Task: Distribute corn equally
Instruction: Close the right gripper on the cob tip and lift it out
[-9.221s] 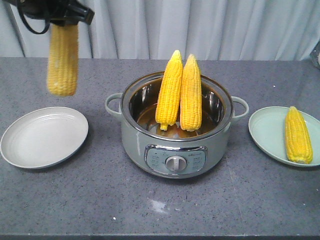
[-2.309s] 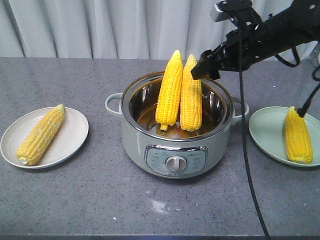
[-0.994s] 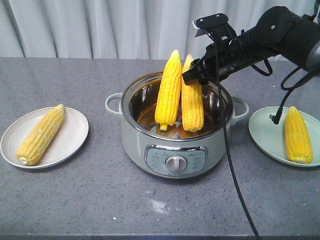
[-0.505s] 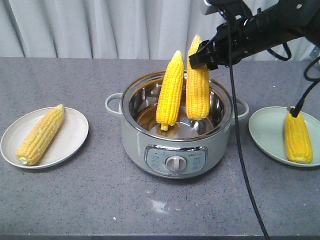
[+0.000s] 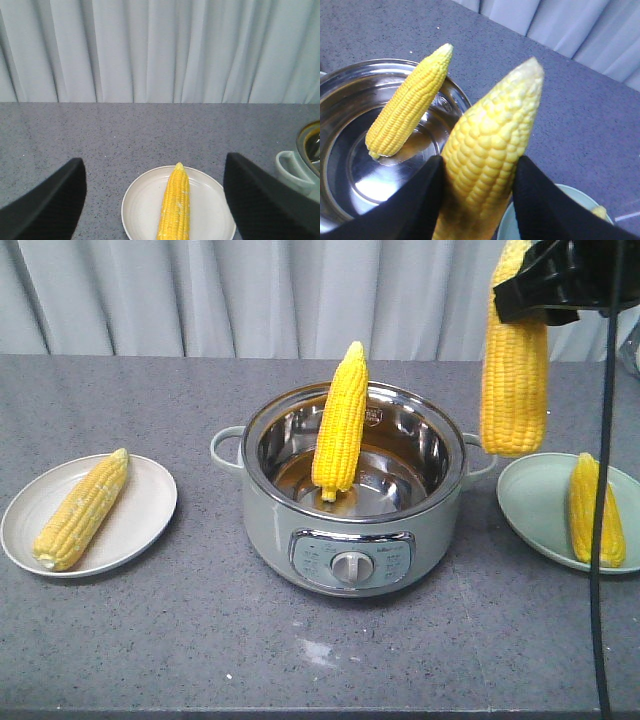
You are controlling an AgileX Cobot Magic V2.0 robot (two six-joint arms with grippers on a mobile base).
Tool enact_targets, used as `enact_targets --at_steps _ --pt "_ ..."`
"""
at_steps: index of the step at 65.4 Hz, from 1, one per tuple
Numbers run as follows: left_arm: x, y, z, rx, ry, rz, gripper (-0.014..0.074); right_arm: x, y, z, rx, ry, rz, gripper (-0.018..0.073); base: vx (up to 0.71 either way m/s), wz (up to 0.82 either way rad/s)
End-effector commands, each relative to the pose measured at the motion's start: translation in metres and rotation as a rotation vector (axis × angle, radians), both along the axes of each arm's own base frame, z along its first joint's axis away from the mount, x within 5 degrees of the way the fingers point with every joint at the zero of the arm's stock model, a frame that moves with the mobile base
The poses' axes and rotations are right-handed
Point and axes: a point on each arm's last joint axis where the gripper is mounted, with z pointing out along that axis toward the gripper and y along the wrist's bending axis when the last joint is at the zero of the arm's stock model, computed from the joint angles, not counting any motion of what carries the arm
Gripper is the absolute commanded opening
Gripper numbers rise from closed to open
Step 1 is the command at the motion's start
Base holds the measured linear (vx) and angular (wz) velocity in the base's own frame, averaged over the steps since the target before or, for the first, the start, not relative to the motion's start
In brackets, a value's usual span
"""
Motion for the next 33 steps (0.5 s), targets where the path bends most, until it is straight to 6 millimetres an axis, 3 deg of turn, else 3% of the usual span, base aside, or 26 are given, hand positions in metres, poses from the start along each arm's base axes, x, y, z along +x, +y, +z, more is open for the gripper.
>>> enact_targets --at_steps 1,20,33 --pt "0.001 -0.001 0.012 -0.005 -0.081 -0.016 0.0537 -0.023 -0.018 0.026 0.03 -0.108 -0.058 0.0189 0.0 0.0" --pt "0.001 -0.002 0.011 -0.009 -0.071 -0.017 0.0537 -0.06 -0.072 -0.001 0.095 -0.056 -0.232 0.0193 0.0 0.0" --pt "0.007 -0.005 0.011 0.031 -0.046 -0.045 0.0537 -0.073 -0.077 -0.006 0.098 -0.072 -0.265 0.0193 0.0 0.0"
